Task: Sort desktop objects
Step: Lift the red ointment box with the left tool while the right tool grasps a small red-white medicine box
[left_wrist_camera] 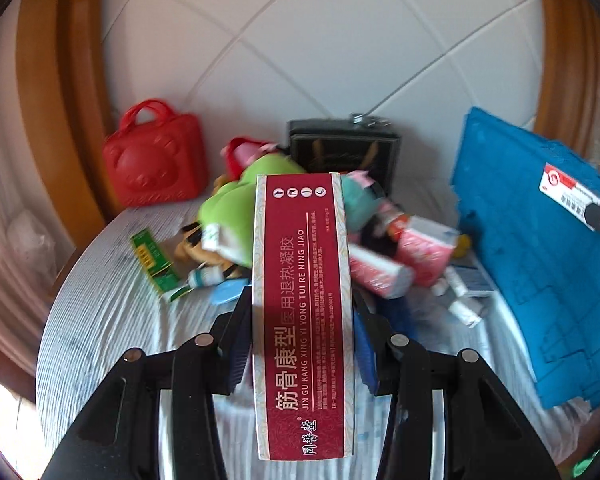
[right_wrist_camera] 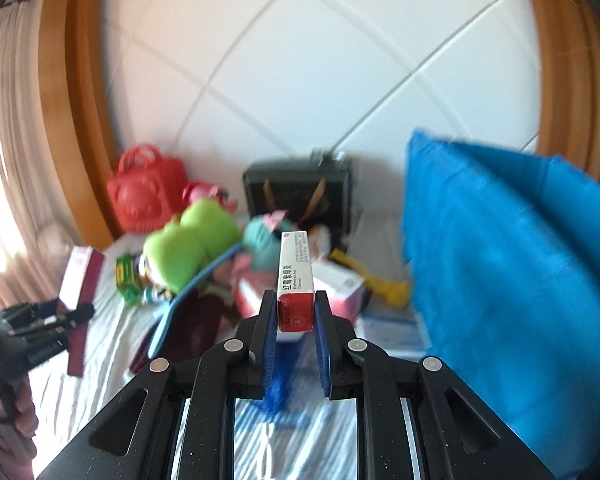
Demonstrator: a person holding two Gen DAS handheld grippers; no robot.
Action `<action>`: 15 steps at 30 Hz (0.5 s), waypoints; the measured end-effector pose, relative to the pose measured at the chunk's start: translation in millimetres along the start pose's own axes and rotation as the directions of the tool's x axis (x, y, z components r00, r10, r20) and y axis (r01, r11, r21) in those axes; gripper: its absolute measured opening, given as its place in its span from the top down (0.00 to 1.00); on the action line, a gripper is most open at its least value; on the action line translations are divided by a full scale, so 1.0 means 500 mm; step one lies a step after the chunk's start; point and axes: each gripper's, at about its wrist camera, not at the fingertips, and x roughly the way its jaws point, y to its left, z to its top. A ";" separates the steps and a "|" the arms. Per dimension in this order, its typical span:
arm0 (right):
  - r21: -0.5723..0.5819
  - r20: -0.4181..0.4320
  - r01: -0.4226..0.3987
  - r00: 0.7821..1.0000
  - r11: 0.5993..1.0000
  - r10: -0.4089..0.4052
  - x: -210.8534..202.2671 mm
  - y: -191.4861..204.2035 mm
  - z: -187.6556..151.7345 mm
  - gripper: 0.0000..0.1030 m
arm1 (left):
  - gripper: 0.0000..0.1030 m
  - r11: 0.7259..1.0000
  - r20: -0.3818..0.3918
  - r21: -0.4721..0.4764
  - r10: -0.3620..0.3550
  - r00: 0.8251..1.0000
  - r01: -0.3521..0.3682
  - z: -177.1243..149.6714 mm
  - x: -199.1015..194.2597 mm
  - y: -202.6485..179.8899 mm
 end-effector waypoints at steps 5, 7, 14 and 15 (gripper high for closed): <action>0.041 0.122 0.074 0.989 0.996 -0.079 -0.118 -0.082 0.024 0.83 | 0.58 0.992 0.066 0.069 -0.108 0.992 0.104 0.046 -0.049 -0.153; 0.062 0.159 0.108 0.980 0.992 -0.117 -0.167 -0.122 0.030 0.83 | 0.58 0.986 0.089 0.101 -0.141 0.986 0.132 0.062 -0.067 -0.215; 0.122 0.226 0.248 0.936 0.961 -0.271 -0.295 -0.283 0.035 0.83 | 0.58 0.943 0.162 0.206 -0.296 0.942 0.261 0.124 -0.141 -0.486; 0.129 0.225 0.264 0.931 0.956 -0.287 -0.302 -0.301 0.033 0.83 | 0.58 0.936 0.169 0.217 -0.315 0.934 0.276 0.131 -0.152 -0.522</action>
